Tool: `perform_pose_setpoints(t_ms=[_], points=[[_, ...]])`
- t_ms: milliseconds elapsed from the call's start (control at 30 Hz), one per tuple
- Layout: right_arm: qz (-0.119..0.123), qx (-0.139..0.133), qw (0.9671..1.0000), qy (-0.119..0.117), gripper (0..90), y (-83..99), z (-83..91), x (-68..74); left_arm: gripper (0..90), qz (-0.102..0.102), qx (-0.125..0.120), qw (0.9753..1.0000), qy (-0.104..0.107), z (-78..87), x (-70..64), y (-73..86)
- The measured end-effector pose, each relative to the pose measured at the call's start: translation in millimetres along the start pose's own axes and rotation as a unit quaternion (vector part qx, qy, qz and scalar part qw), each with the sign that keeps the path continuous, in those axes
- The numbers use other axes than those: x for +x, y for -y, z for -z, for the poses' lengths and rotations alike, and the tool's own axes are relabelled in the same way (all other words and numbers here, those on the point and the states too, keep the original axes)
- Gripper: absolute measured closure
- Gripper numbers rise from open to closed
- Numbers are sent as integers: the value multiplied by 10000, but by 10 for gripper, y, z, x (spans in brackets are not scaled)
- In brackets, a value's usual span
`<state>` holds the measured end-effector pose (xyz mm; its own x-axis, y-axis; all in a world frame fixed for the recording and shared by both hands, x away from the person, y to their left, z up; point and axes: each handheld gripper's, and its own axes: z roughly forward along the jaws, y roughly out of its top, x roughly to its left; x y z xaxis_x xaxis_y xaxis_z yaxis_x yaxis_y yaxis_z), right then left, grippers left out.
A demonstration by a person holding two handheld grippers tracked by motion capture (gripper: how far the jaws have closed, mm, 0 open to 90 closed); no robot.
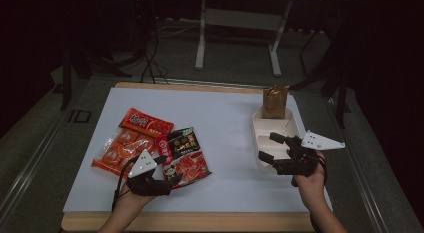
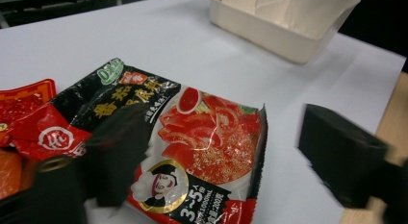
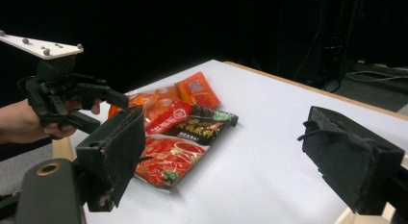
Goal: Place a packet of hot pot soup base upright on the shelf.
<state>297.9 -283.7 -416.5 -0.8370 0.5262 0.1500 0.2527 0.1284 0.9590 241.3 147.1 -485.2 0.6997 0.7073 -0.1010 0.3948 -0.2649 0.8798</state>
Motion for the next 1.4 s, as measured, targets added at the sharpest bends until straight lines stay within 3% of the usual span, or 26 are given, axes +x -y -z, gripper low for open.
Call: perform_pose_setpoints(t_ms=[33, 67, 100, 167, 233, 267, 400, 533, 600, 667, 733, 1000, 1167, 1267, 1400], points=[[-16, 17, 10000, 4, 149, 5, -2, -4, 264, -27, 52, 10000, -15, -28, -5, -3], [-18, 21, 10000, -1, 150, 10, -4, -10, 348, -133, 89, 9999, -45, -58, -10, -5], [-22, 27, 10000, -6, 150, 15, -6, -12, 424, -157, 119, 9996, -195, -85, -5, -7], [-22, 41, 10000, -5, 150, 19, -8, -9, 511, 75, 186, 9993, -314, -141, 60, -8], [-4, 52, 10000, -21, 150, 21, -8, -4, 569, 76, 238, 9988, -428, -181, 90, -13], [9, 68, 10000, -19, 150, 22, -8, -3, 641, 44, 266, 9988, -404, -200, 102, -19], [8, 99, 9999, -21, 150, 29, -20, -11, 780, -37, 386, 9985, -378, -312, 114, -79], [15, 155, 9999, -40, 150, 38, -36, -10, 895, -86, 595, 9981, -112, -495, 59, -161], [32, 162, 9999, -33, 149, 36, -34, -6, 900, -13, 655, 9978, 12, -579, 29, -178], [34, 157, 9999, -59, 150, 35, -31, -5, 900, -103, 773, 9969, 98, -678, -34, -206], [46, 167, 9998, -58, 150, 37, -32, -7, 900, -12, 835, 9963, 215, -758, -82, -239], [16, 196, 9998, -90, 150, 51, -36, -18, 900, -209, 1251, 9909, 460, -1063, -251, -332], [12, 209, 9997, -99, 150, 59, -37, -26, 900, -306, 1641, 9852, 385, -1236, -298, -374], [3, 232, 9997, -116, 150, 64, -44, -26, 900, -495, 1939, 9794, 279, -1344, -356, -396], [42, 282, 9995, -125, 150, 77, -56, -22, 900, -477, 2090, 9765, 209, -1400, -383, -390]])
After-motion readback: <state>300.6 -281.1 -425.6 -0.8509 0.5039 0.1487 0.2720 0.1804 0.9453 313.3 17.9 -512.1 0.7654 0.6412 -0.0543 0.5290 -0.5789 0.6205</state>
